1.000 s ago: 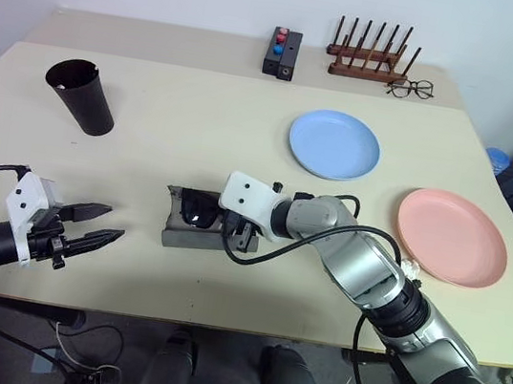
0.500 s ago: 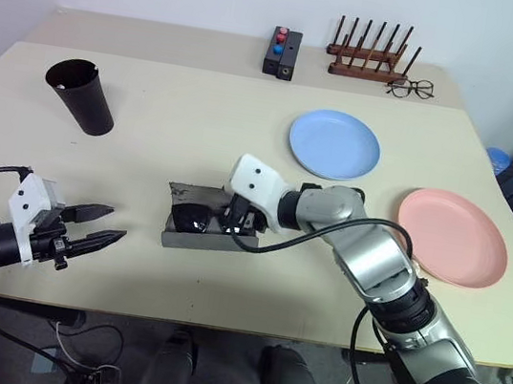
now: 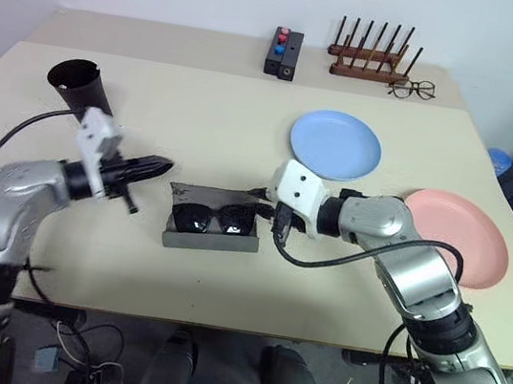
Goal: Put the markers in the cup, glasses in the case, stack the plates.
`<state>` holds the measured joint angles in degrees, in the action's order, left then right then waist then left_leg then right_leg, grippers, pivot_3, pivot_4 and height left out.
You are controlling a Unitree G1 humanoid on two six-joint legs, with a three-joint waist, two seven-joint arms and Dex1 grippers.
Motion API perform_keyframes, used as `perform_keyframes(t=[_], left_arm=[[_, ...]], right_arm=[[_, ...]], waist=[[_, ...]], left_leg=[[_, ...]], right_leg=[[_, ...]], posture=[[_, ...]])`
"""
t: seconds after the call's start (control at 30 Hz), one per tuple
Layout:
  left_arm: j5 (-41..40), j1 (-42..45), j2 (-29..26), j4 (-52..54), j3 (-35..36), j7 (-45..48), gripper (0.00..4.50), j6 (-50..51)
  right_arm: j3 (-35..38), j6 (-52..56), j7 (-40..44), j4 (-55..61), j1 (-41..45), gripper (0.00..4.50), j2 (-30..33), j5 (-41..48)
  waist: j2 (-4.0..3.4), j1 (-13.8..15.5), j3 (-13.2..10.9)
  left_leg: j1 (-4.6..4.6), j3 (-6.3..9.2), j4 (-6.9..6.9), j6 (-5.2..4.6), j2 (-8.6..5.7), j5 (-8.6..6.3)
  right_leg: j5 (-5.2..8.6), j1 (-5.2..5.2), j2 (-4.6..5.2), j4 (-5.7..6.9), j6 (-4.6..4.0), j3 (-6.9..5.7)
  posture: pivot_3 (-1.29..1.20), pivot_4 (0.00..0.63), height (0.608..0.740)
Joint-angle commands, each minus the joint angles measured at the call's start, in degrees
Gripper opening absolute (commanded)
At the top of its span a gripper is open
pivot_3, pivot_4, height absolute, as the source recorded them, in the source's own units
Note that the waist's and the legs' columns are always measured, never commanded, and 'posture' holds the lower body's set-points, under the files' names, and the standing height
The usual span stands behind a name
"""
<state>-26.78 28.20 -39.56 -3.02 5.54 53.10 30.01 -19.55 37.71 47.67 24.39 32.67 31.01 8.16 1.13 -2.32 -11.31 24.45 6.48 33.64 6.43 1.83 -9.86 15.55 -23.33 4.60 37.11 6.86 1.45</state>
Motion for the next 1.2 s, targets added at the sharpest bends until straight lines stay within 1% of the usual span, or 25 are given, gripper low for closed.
perform_keyframes(t=[0.03,0.17,0.23,0.3,0.4,0.53,0.63,0.73,0.8,0.9,0.97,1.03,1.07,1.13,1.17,1.2], left_arm=[[2.8,6.5,1.1,-4.2,-5.2,1.8,0.05,1.7],[5.9,12.2,1.2,-9.2,-12.3,7.3,0.05,4.2],[7.0,12.9,0.4,-10.2,-15.6,11.6,0.05,4.4],[6.9,12.3,-0.9,-8.5,-17.9,16.2,0.05,4.8],[6.3,10.8,-2.8,-5.5,-19.0,21.0,0.05,4.8],[7.4,7.3,-5.3,-1.2,-20.2,24.0,0.05,3.7],[8.1,4.2,-6.8,2.3,-20.9,24.5,0.05,3.6],[9.3,1.6,-7.2,3.9,-21.3,23.3,0.05,2.7],[9.6,0.2,-5.9,4.3,-20.1,20.6,0.05,1.5],[6.8,-0.6,-1.1,5.2,-13.8,14.6,0.05,-1.3],[3.4,-0.8,2.3,7.0,-8.6,10.3,0.05,-0.4],[-0.4,-2.3,3.8,10.7,-4.5,7.6,0.05,2.5],[-1.4,-3.0,3.9,12.1,-3.6,7.0,0.05,3.3],[-2.6,-6.5,3.3,16.4,-2.2,6.0,0.0,3.8],[-3.5,-9.0,2.7,19.2,-1.3,5.5,0.0,4.8],[-4.5,-11.0,2.2,21.5,-0.5,5.0,0.0,5.8]], right_arm=[[3.4,-6.5,1.3,4.9,-3.5,0.76,1.0,2.2],[6.0,-7.3,0.7,6.5,-6.7,0.76,1.3,4.0],[7.3,-6.9,0.4,7.0,-7.5,0.76,1.5,4.8],[8.5,-6.4,-0.1,7.5,-8.2,0.76,1.8,5.2],[10.3,-5.9,-0.6,7.9,-9.5,0.76,2.7,5.7],[11.6,-6.2,-1.1,7.7,-10.7,0.76,3.8,5.6],[11.7,-6.5,-1.4,7.3,-10.6,0.76,3.9,5.6],[11.6,-6.6,-1.7,7.0,-10.1,0.76,3.7,5.6],[11.3,-6.6,-1.8,6.6,-9.7,0.76,3.4,5.5],[11.2,-5.7,-2.6,5.0,-8.7,0.76,3.0,5.1],[11.6,-3.7,-3.9,1.9,-6.5,0.76,2.6,4.9],[11.7,-2.3,-6.9,-3.1,-3.4,0.76,2.0,2.4],[11.7,-1.9,-8.0,-4.7,-2.5,0.76,1.9,1.6],[10.1,-5.2,-12.1,-10.6,-0.2,1.29,2.5,-4.3],[7.7,-8.9,-14.0,-14.7,1.0,1.59,3.5,-8.8],[5.6,-12.3,-15.1,-18.3,2.0,2.1,4.2,-12.3]], waist=[[0.0,-0.1,0.0],[0.0,-0.4,0.0],[-0.01,-0.4,0.0],[0.0,-0.3,0.0],[0.0,-0.1,0.0],[-0.02,-0.3,0.0],[-0.01,-0.2,0.0],[-0.02,-0.1,0.0],[-0.03,-0.1,0.0],[-0.09,0.1,0.0],[-0.04,0.2,0.0],[0.02,0.1,0.0],[0.01,-0.1,0.0],[-0.02,-0.2,0.0],[-0.06,-0.4,0.0],[-0.08,-0.3,0.0]], left_leg=[[0.01,0.0,0.0,0.0,-0.01,0.0],[-0.02,0.0,-0.04,0.0,-0.01,0.0],[-0.04,0.01,-0.05,0.0,0.0,0.0],[-0.03,0.01,-0.05,0.0,0.0,0.0],[-0.02,0.01,-0.05,0.0,-0.01,0.0],[-0.04,0.01,-0.04,0.0,0.0,0.0],[-0.05,0.01,-0.04,0.0,0.01,0.0],[-0.04,0.01,-0.04,0.0,0.0,0.0],[-0.05,0.01,-0.03,0.0,0.0,0.0],[-0.08,0.01,0.01,0.0,0.0,0.0],[-0.04,0.02,0.15,0.0,0.0,0.0],[0.01,0.03,0.26,-0.01,0.0,0.0],[0.01,0.03,0.27,-0.01,0.0,0.0],[-0.02,0.03,0.22,-0.01,0.0,0.0],[-0.03,0.03,0.18,-0.01,0.0,0.0],[-0.05,0.0,0.14,-0.01,0.0,-0.01]], right_leg=[[0.0,0.0,0.0,-0.01,0.04,0.0],[0.02,-0.02,0.0,0.03,0.09,0.01],[0.02,-0.02,-0.02,0.07,0.09,0.01],[0.03,-0.02,-0.02,0.07,0.08,0.01],[0.06,0.0,0.0,0.04,0.05,0.01],[0.14,0.02,0.01,0.05,-0.12,0.01],[0.15,0.01,0.0,0.07,-0.13,0.02],[0.16,0.05,0.02,0.01,-0.14,0.02],[0.17,0.07,0.02,-0.01,-0.15,0.01],[0.17,0.12,0.03,0.0,-0.16,0.01],[0.16,0.13,0.02,0.02,-0.17,0.01],[0.12,0.13,0.02,0.03,-0.19,0.0],[0.11,0.13,0.02,0.03,-0.2,0.01],[0.1,0.11,0.01,0.05,-0.19,0.01],[0.1,0.11,0.02,0.04,-0.18,0.01],[0.1,0.1,0.02,0.02,-0.17,0.03]], posture=[[0.0,0.15,0.74],[0.0,0.15,0.74],[0.0,0.15,0.74],[0.0,0.15,0.74],[0.0,0.15,0.74],[0.0,0.15,0.74],[0.0,0.15,0.74],[0.0,0.15,0.74],[0.0,0.15,0.74],[0.0,0.15,0.74],[0.0,0.15,0.74],[0.0,0.15,0.74],[0.0,0.15,0.74],[0.0,0.15,0.74],[0.0,0.15,0.74],[0.0,0.15,0.74]])
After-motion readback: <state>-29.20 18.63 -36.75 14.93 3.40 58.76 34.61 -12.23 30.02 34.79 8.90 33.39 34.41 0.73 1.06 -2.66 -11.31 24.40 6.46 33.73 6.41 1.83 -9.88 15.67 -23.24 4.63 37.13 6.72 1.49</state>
